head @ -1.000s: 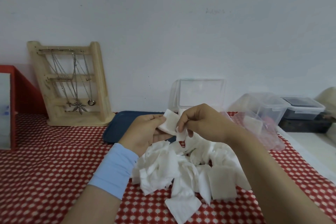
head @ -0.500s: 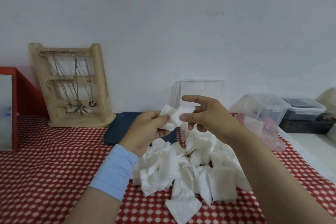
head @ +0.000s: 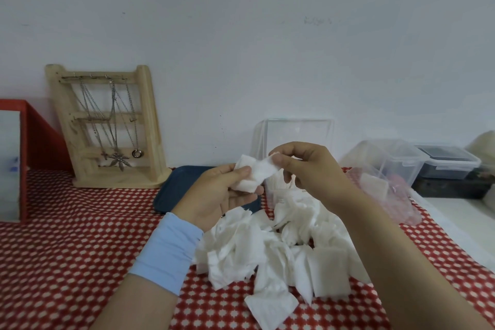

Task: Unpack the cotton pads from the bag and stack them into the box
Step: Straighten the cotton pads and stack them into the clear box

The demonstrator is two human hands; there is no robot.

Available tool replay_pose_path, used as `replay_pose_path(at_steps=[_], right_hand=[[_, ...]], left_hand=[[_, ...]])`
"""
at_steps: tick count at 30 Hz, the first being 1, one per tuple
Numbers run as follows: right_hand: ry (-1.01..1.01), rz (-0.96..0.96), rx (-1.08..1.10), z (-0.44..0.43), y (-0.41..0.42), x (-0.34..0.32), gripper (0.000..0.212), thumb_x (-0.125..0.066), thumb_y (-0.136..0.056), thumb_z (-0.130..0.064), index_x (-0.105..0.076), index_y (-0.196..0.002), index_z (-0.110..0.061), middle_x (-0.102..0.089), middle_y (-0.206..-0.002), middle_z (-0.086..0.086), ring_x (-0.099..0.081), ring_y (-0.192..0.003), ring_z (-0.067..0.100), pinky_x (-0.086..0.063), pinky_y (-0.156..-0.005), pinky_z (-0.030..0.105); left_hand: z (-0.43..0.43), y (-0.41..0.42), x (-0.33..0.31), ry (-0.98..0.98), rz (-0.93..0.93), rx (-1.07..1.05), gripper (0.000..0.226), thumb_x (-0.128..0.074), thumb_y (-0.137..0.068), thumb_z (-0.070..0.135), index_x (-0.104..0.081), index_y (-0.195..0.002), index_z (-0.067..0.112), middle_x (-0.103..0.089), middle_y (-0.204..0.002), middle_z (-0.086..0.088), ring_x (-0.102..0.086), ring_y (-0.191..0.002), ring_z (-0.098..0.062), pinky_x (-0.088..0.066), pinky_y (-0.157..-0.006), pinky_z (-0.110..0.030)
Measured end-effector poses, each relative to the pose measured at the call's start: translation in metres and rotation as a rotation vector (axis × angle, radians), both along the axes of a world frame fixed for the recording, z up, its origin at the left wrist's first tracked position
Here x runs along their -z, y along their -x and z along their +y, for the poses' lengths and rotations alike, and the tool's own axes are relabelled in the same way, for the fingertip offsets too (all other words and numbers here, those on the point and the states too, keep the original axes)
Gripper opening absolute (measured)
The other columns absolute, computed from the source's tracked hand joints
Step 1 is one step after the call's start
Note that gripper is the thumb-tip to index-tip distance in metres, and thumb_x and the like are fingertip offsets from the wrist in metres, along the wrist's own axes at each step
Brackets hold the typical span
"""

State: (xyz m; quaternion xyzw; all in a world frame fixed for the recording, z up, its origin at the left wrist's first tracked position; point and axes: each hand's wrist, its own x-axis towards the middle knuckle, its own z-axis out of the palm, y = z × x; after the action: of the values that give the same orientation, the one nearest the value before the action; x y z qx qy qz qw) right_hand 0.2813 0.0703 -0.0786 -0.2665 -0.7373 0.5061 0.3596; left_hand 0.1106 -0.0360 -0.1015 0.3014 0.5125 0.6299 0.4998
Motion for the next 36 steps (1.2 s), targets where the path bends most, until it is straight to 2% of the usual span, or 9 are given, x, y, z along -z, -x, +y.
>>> replay_pose_path(at_steps=[3, 6, 10, 14, 18, 23, 28, 33, 36], right_hand=[[0.059, 0.041, -0.148, 0.002, -0.004, 0.0, 0.012, -0.062, -0.098, -0.012, -0.073, -0.094, -0.013, -0.059, -0.072, -0.004, -0.049, -0.062, 0.009, -0.033, -0.051, 0.018], [0.04, -0.002, -0.228, 0.002, -0.003, 0.002, 0.014, -0.057, -0.101, -0.01, -0.07, -0.1, -0.009, -0.058, -0.08, -0.002, -0.05, -0.07, 0.01, -0.034, -0.056, 0.019], [0.019, -0.014, -0.117, -0.004, 0.004, 0.003, 0.009, -0.064, -0.098, -0.014, -0.073, -0.097, -0.015, -0.063, -0.076, -0.013, -0.049, -0.066, 0.011, -0.039, -0.055, 0.014], [-0.078, -0.028, 0.065, -0.006, 0.008, 0.004, 0.019, -0.079, -0.086, -0.017, -0.071, -0.1, -0.026, -0.066, -0.095, -0.014, -0.049, -0.062, 0.01, -0.043, -0.056, 0.012], [-0.165, -0.061, -0.03, -0.011, 0.002, -0.002, 0.012, -0.081, -0.083, -0.016, -0.07, -0.084, -0.013, -0.058, -0.059, -0.023, -0.039, -0.048, 0.007, -0.037, -0.05, 0.016], [-0.26, -0.216, -0.08, -0.016, 0.003, -0.003, 0.02, -0.088, -0.075, -0.024, -0.075, -0.088, -0.021, -0.06, -0.057, -0.027, -0.045, -0.05, 0.008, -0.039, -0.05, 0.014], [-0.122, -0.089, -0.065, -0.012, 0.002, -0.003, 0.008, -0.077, -0.088, -0.014, -0.081, -0.095, -0.014, -0.071, -0.064, -0.016, -0.057, -0.052, 0.002, -0.04, -0.05, 0.007], [0.051, 0.012, -0.005, -0.01, 0.005, -0.002, 0.008, -0.076, -0.088, -0.012, -0.082, -0.087, -0.017, -0.078, -0.086, 0.003, -0.065, -0.066, 0.017, -0.044, -0.052, 0.026], [0.177, 0.06, -0.002, -0.007, 0.004, -0.003, 0.001, -0.08, -0.084, -0.014, -0.08, -0.085, -0.013, -0.077, -0.084, 0.004, -0.063, -0.064, 0.016, -0.042, -0.053, 0.028]], left_hand=[[-0.001, 0.001, 0.0, 0.028, -0.006, -0.049, 0.022, -0.059, -0.101, 0.01, -0.065, -0.118, -0.002, -0.079, -0.09, -0.011, -0.077, -0.083, -0.022, -0.062, -0.066, -0.025], [0.0, -0.002, -0.002, 0.009, 0.009, 0.015, 0.028, -0.058, -0.102, 0.019, -0.066, -0.121, -0.001, -0.077, -0.108, -0.016, -0.076, -0.096, -0.026, -0.062, -0.07, -0.026], [-0.001, -0.012, -0.008, -0.065, -0.037, 0.132, 0.032, -0.061, -0.098, 0.022, -0.068, -0.121, 0.001, -0.076, -0.114, -0.014, -0.075, -0.1, -0.023, -0.06, -0.074, -0.023], [0.001, -0.013, -0.005, -0.066, 0.006, 0.059, 0.023, -0.066, -0.095, 0.01, -0.068, -0.116, 0.003, -0.078, -0.109, -0.011, -0.076, -0.098, -0.018, -0.06, -0.074, -0.021], [0.0, -0.011, -0.004, -0.084, 0.012, -0.033, 0.029, -0.07, -0.093, 0.011, -0.069, -0.12, 0.0, -0.077, -0.112, -0.013, -0.075, -0.104, -0.022, -0.061, -0.077, -0.023], [0.001, -0.011, -0.005, -0.1, -0.039, -0.103, 0.031, -0.072, -0.091, 0.015, -0.067, -0.116, -0.003, -0.077, -0.108, -0.016, -0.076, -0.1, -0.024, -0.061, -0.074, -0.024], [0.0, -0.005, -0.005, -0.152, -0.051, -0.053, 0.029, -0.068, -0.093, 0.005, -0.065, -0.12, -0.004, -0.075, -0.116, -0.019, -0.074, -0.107, -0.023, -0.06, -0.081, -0.023], [0.002, -0.002, -0.001, -0.128, 0.026, -0.206, 0.028, -0.07, -0.088, -0.005, -0.068, -0.115, 0.001, -0.076, -0.11, -0.016, -0.074, -0.105, -0.027, -0.062, -0.081, -0.029], [0.001, -0.005, -0.004, -0.132, -0.043, -0.201, 0.021, -0.069, -0.093, 0.008, -0.069, -0.114, 0.002, -0.076, -0.107, -0.013, -0.075, -0.098, -0.023, -0.062, -0.078, -0.028]])
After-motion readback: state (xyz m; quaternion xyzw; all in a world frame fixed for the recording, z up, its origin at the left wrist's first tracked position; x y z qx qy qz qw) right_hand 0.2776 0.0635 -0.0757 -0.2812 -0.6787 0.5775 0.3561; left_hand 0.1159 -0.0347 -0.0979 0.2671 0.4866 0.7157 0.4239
